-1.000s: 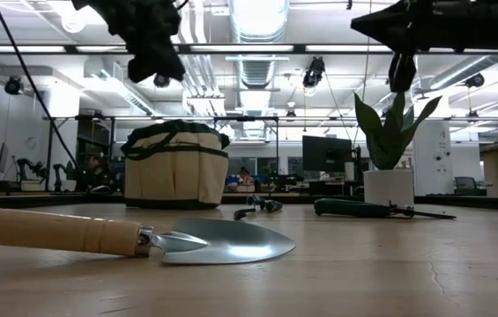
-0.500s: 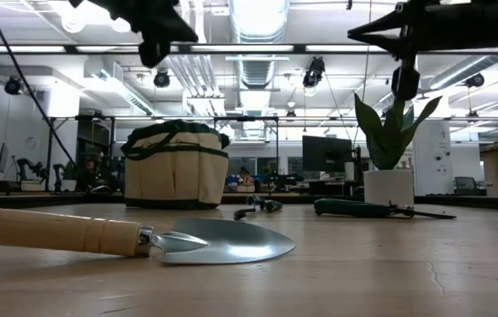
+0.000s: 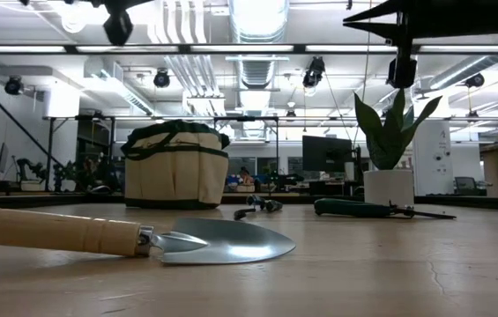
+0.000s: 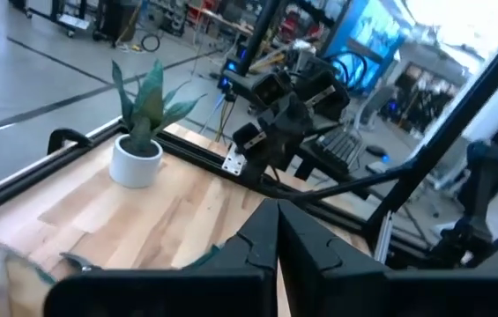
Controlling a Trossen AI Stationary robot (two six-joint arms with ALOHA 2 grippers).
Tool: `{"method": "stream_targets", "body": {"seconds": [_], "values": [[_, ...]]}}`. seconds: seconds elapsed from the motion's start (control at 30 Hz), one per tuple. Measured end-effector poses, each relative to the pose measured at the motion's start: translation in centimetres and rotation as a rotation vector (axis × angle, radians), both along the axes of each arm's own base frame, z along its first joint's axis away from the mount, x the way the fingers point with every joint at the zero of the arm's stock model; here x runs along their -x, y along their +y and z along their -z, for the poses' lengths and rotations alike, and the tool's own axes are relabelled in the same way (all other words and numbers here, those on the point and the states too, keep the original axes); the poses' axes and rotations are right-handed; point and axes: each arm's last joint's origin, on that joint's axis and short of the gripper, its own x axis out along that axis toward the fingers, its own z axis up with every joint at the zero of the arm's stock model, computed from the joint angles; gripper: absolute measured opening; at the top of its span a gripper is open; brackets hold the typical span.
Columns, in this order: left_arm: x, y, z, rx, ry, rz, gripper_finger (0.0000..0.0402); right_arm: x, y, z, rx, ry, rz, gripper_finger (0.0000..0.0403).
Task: Pick & Place Garden tools in Gardening bag
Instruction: Put the bottom shear scissor into the gardening bag
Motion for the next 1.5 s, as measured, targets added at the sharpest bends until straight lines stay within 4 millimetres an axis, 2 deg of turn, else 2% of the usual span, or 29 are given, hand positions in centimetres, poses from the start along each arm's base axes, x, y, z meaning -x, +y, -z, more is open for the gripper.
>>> {"method": "stream_targets", "body": {"seconds": [0.1, 0.3, 0.4, 0.47, 0.53, 0.8, 1.03, 1.27, 1.5], "values": [[1.0, -0.3, 1.4, 0.008, 0.002, -0.004, 0.0009, 0.0, 0.0, 0.5, -0.016, 0.047, 0.0, 0.0008], [2.3, -0.6, 5.0, -0.039, 0.053, -0.002, 0.0009, 0.1, 0.0, 2.4, -0.153, 0.206, 0.005, 0.0009], [2.5, -0.8, 6.5, -0.043, 0.006, 0.024, 0.0009, -0.1, 0.0, 1.8, -0.136, 0.209, 0.004, 0.0008], [2.7, -1.1, 7.4, -0.079, -0.024, 0.106, 0.0009, -0.2, 0.0, 1.4, -0.11, 0.239, 0.005, 0.0008], [2.8, -1.3, 8.2, -0.09, -0.061, 0.157, 0.0009, -0.2, 0.0, 0.9, -0.085, 0.307, 0.007, 0.0008], [3.6, -1.5, 10.4, -0.095, -0.188, 0.156, 0.001, -0.9, 0.1, -1.3, 0.021, 0.61, 0.002, 0.0009], [4.3, -1.6, 11.2, -0.084, -0.266, 0.161, 0.001, -3.2, 0.4, -0.9, 0.026, 0.748, -0.078, 0.0024], [4.8, -1.9, 12.0, -0.11, -0.3, 0.195, 0.001, -6.3, 0.7, -0.8, 0.079, 0.831, -0.127, 0.0085], [5.0, -1.9, 13.0, -0.167, -0.317, 0.183, 0.001, -9.1, 0.9, -0.7, 0.201, 1.018, -0.182, 0.0137]]}}
